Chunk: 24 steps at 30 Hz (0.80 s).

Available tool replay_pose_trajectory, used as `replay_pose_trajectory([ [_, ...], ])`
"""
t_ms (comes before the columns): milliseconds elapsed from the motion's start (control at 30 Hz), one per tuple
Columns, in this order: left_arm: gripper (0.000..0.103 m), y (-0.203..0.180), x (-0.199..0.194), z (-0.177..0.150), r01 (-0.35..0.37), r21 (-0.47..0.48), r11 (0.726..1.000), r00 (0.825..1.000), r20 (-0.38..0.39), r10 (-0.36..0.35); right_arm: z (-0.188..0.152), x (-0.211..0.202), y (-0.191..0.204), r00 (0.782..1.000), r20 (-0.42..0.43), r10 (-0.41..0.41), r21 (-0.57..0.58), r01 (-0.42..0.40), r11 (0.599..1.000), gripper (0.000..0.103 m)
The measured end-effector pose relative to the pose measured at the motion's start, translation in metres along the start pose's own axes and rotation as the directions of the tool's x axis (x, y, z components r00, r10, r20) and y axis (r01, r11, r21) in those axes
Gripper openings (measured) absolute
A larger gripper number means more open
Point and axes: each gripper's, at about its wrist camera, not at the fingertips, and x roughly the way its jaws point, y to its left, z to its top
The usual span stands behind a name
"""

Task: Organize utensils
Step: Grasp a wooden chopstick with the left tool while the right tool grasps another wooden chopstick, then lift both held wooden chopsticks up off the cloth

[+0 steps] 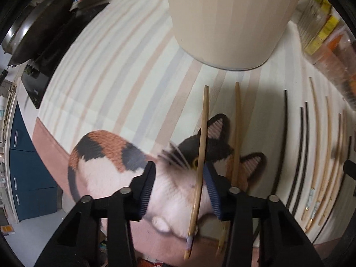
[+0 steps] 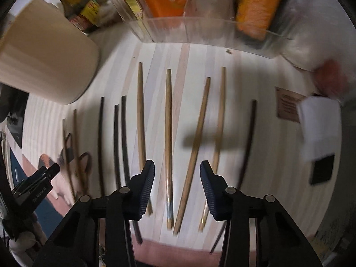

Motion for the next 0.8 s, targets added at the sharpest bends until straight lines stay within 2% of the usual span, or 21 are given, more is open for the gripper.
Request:
replay_pose_trajectory([
  [233,0.032,-0.011,0.015,0.016,-0.017,-0.003,1.0,1.0,-0.024,0.017,0.03,0.034,0.017,0.998,-0.048,-0.032,-0.06,0.029,0.998,0.04],
  [300,0.024,-0.014,0.018,0.02,-0.018,0.0,1.0,0.999,-0.032,0.018,0.035,0.04,0.021,0.997,-0.06,-0.046,-0.073,0.042,0.996,0.039],
  [367,0.021,-0.017,0.019,0.023,-0.025,0.003,1.0,0.999,-0.029,0.025,0.04,0.046,0.023,0.996,-0.067,-0.057,-0.086,0.052,0.995,0.038],
  [500,0.006,-0.02,0.02,0.03,-0.009,0.002,1.0,1.0,-0.028,0.009,0.048,0.057,0.036,0.993,-0.068,-0.091,-0.123,0.082,0.989,0.034],
  [600,0.005,-0.012,0.023,0.036,-0.006,-0.026,1.0,1.0,-0.031,0.005,0.053,0.061,0.044,0.989,-0.059,-0.137,-0.147,0.127,0.981,0.022],
  [700,0.005,0.009,0.028,0.052,0.008,-0.095,0.995,0.999,-0.045,-0.013,0.058,0.066,0.054,0.986,-0.04,-0.161,-0.153,0.153,0.976,0.009],
  [800,0.005,0.03,0.031,0.057,0.047,-0.171,0.984,0.996,-0.07,-0.06,0.059,0.069,0.063,0.987,-0.05,-0.156,-0.179,0.145,0.973,0.008],
])
